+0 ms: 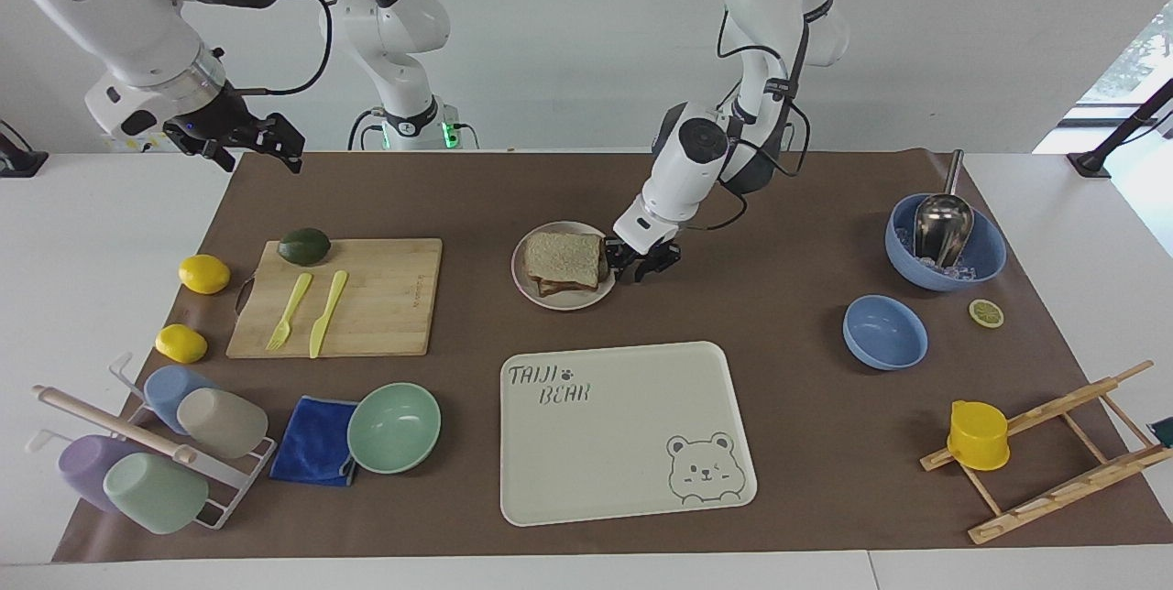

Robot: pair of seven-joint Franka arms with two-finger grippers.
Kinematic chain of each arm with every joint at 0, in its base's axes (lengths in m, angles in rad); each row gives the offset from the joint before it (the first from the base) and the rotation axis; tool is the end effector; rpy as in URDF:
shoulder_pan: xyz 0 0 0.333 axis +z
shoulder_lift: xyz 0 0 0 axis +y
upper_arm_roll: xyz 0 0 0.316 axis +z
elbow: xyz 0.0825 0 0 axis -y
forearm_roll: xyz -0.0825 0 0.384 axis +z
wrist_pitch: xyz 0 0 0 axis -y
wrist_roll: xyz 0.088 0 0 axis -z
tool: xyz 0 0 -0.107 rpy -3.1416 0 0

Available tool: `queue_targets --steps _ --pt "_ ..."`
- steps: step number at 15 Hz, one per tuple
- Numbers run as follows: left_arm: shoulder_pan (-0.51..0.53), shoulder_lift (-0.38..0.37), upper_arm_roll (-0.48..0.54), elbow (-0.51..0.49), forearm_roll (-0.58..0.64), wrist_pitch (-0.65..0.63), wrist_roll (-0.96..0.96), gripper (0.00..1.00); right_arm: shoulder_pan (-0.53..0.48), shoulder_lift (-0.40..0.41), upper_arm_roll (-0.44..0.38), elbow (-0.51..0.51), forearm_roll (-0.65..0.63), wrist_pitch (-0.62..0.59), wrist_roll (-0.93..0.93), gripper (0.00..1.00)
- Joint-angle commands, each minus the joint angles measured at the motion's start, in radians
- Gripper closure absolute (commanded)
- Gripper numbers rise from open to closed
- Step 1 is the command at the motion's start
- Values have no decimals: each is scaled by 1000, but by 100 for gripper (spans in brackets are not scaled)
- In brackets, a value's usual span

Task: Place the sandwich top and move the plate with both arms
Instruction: 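Reach the left gripper to the rim of the white plate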

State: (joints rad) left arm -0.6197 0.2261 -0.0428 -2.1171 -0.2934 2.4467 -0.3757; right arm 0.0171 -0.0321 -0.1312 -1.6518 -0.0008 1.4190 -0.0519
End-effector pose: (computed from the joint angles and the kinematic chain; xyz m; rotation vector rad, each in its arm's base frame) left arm 0.4594 -0.3581 0.3164 2.9083 -0.1001 -0.0219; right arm 0.5213 -0.0609 0.5926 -3.1045 0.0959 0.3117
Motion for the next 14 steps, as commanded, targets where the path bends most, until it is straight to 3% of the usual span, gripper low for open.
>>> queue_targets --steps 1,14 --pt "-32 13 14 -18 -16 49 -15 60 -16 -25 16 -22 8 18 -22 0" --pt "-15 7 12 -6 -35 35 -8 58 -23 -20 15 4 16 18 24 0"
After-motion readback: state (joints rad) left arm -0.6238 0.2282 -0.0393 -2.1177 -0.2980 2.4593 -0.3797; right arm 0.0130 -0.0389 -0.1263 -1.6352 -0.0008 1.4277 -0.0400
